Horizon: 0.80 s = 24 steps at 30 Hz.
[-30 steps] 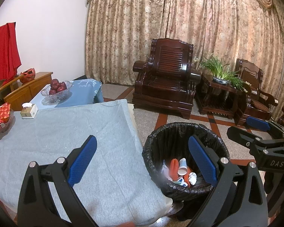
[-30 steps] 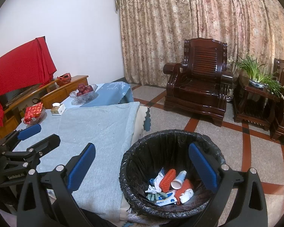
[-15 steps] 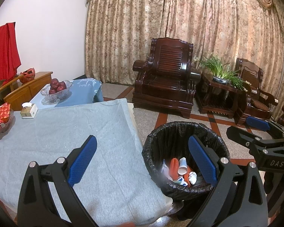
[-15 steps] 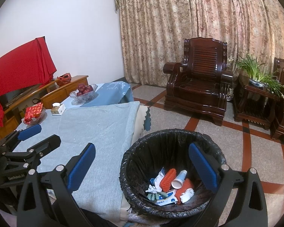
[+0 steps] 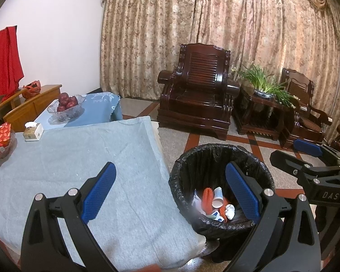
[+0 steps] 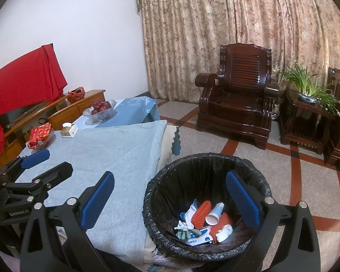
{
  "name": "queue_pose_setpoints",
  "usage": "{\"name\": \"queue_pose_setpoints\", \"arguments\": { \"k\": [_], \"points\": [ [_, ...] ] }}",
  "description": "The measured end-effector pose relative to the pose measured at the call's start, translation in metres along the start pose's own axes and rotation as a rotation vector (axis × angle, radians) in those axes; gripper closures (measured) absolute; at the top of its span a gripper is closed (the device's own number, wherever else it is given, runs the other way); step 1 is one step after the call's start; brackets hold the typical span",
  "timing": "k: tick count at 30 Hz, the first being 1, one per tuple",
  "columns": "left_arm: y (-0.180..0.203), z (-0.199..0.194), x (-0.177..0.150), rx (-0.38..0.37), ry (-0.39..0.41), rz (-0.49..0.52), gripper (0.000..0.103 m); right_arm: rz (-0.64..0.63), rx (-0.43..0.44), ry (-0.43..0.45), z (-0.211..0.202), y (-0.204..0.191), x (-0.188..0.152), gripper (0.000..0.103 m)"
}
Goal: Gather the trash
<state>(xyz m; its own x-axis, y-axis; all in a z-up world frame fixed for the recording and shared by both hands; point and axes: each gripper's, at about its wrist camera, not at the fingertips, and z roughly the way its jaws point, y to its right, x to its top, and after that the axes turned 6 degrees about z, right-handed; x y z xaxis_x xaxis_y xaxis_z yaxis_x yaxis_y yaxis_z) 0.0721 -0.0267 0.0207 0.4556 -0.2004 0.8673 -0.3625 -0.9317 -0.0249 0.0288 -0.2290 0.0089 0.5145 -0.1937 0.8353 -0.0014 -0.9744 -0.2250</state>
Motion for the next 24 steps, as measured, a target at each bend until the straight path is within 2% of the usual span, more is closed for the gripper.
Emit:
{"name": "queue_pose_setpoints", "arguments": {
  "k": [24],
  "points": [
    [-0.003,-0.007,-0.015,-0.003,-0.014,-0.007,0.008,0.003,-0.001,-0.006,0.001,0.002,-0.005,0.006]
  ]
}}
